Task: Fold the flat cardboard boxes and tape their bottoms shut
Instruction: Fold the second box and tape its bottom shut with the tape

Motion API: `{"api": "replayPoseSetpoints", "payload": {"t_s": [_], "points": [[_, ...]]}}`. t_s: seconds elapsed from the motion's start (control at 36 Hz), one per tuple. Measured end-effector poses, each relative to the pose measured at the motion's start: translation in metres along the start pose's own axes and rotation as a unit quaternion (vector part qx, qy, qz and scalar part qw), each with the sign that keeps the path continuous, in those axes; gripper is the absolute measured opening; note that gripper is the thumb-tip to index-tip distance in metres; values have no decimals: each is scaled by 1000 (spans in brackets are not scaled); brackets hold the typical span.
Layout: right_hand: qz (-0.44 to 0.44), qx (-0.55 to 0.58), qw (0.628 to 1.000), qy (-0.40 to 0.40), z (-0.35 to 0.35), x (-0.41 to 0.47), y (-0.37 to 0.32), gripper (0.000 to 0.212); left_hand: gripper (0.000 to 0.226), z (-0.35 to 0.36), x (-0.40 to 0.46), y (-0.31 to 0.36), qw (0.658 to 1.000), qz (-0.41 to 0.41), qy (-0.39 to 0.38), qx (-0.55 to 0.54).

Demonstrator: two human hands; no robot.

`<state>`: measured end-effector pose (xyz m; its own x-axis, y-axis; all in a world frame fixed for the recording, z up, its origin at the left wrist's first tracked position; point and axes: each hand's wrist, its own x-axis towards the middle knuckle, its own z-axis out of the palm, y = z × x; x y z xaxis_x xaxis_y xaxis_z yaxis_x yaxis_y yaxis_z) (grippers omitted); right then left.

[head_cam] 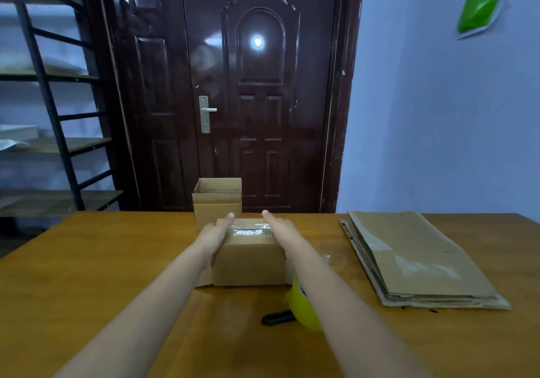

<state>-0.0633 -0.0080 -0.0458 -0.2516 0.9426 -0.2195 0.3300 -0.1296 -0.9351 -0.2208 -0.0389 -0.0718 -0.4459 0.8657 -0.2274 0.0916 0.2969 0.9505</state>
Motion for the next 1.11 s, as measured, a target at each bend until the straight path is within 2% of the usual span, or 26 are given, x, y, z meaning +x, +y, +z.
{"api": "replayPoseSetpoints", "payload": {"t_s": [0.11, 0.25, 0.36, 0.44, 0.53, 0.58, 0.64, 0.72, 0.81, 0.86, 0.94, 1.03, 1.11], "points": [[4, -17, 1000, 6, 5, 3, 8, 46, 58, 6, -3, -5, 1000, -4, 11, -4], [8, -23, 1000, 14, 5, 2, 9, 49, 45, 8, -8, -5, 999, 19, 6, -24], [-10, -20, 1000, 11, -1, -7, 4, 57, 44, 9, -13, -4, 999, 45, -1, -31], [-37, -3, 999, 10, -10, -6, -1, 59, 38, 8, -21, 4, 996, 77, -17, -45], [-84, 5, 996, 19, -28, -13, -12, 48, 35, 7, -27, 17, 989, 131, -35, -62], [-104, 13, 994, 32, -41, -20, -22, 57, 33, 7, -31, 27, 983, 165, -42, -75], [-92, 29, 994, 53, -53, -18, -30, 67, 40, 8, -32, 36, 977, 199, -43, -71], [-80, 68, 990, 93, -66, -18, -40, 71, 53, 10, -34, 45, 960, 278, -21, -38], [-148, 136, 976, 81, -77, -27, -46, 62, 53, 14, -40, 59, 936, 350, 42, 2], [-193, 164, 962, 104, -78, -28, -45, 50, 60, 16, -44, 67, 920, 388, 48, -1], [-245, 180, 940, 154, -77, -24, -41, 36, 62, 20, -47, 75, 908, 414, 64, 2], [-276, 151, 930, 190, -82, -16, -38, 46, 65, 25, -43, 80, 906, 414, 80, -22], [-302, 114, 927, 193, -86, -8, -35, 42, 60, 28, -34, 78, 902, 423, 86, 10]]}}
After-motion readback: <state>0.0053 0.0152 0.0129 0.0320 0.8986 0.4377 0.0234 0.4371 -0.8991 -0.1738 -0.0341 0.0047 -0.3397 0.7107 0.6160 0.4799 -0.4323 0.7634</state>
